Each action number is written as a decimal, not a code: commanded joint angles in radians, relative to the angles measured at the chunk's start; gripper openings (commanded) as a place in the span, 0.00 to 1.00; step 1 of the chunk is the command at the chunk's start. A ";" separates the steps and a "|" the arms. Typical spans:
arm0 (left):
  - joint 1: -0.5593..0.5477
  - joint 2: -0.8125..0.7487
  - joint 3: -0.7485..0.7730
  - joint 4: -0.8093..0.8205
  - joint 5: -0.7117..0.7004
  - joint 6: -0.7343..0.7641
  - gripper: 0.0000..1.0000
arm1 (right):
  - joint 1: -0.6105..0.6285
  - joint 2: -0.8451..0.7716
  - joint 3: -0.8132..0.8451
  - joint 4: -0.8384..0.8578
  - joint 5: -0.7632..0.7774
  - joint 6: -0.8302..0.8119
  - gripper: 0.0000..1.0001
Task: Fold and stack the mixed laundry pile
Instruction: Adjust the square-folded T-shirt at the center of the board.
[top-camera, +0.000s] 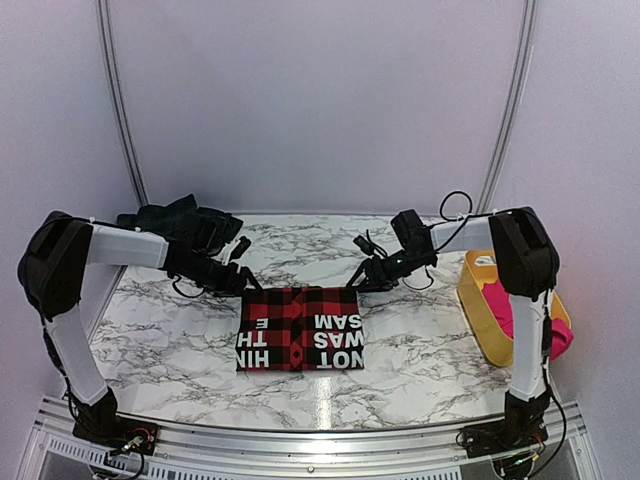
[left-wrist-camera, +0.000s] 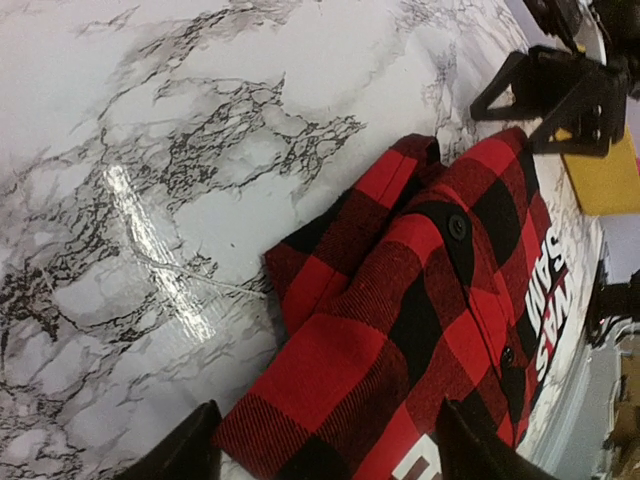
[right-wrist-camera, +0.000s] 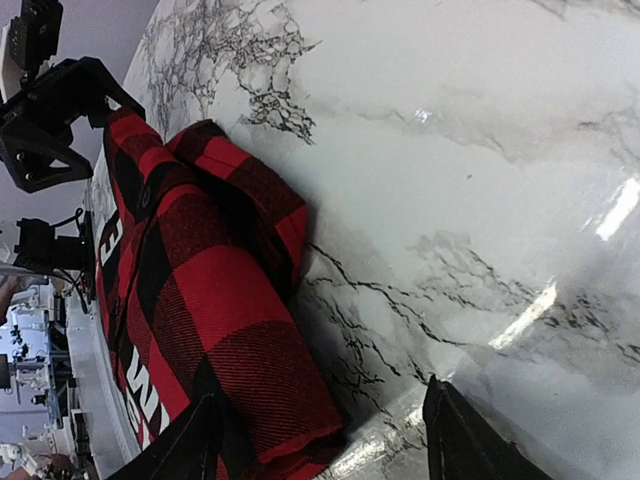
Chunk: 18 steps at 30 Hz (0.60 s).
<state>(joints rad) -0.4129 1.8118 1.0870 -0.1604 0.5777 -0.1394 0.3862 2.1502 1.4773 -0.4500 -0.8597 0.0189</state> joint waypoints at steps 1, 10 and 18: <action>0.012 0.067 0.017 0.088 0.097 -0.057 0.63 | 0.030 0.045 0.053 -0.016 -0.107 -0.037 0.63; 0.036 0.072 0.019 0.113 0.166 -0.121 0.00 | 0.045 0.003 0.062 -0.042 -0.046 -0.046 0.00; 0.054 0.162 0.051 0.131 0.115 -0.210 0.00 | 0.001 0.042 0.044 -0.047 0.072 -0.026 0.00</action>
<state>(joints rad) -0.3813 1.9091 1.1000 -0.0570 0.7113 -0.2924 0.4168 2.1727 1.5024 -0.4789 -0.8776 -0.0101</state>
